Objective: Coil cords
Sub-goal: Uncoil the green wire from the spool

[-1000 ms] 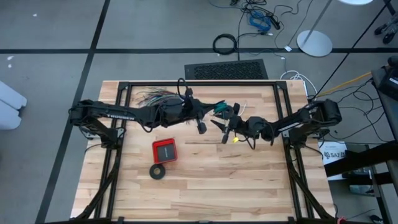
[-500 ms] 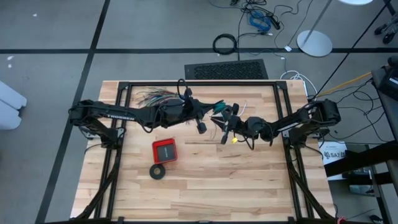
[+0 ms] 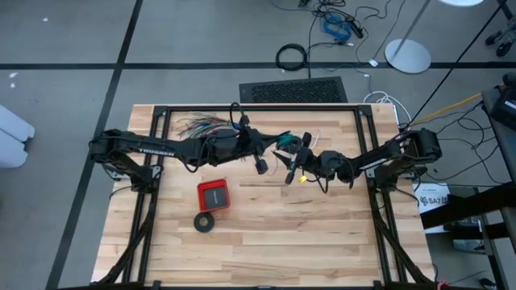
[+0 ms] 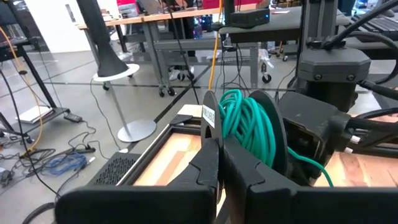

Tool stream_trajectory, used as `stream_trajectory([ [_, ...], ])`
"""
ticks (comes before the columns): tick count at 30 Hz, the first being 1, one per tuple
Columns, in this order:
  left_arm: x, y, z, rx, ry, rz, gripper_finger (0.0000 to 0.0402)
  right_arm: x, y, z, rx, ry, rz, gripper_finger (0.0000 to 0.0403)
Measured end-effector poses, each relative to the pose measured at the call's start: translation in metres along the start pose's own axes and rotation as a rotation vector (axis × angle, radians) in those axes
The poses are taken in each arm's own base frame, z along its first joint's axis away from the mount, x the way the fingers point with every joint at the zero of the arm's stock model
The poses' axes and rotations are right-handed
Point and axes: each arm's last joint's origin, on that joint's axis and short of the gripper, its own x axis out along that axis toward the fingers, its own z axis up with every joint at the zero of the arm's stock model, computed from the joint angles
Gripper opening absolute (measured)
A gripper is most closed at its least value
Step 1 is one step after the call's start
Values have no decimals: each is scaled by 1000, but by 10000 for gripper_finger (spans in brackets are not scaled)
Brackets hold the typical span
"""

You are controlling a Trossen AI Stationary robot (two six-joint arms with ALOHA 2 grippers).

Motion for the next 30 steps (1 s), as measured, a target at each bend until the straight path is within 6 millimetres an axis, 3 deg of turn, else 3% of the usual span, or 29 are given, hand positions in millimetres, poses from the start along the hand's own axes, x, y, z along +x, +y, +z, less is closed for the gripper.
stream_trajectory([
  [11,5,-5,-5,0,6,-17,6,19,9,15,-32,56,39,86],
  [19,6,-6,-10,16,39,10,5,14,19,13,-87,81,36,5],
  [30,7,-5,-14,33,69,21,4,11,23,9,-100,117,53,46],
])
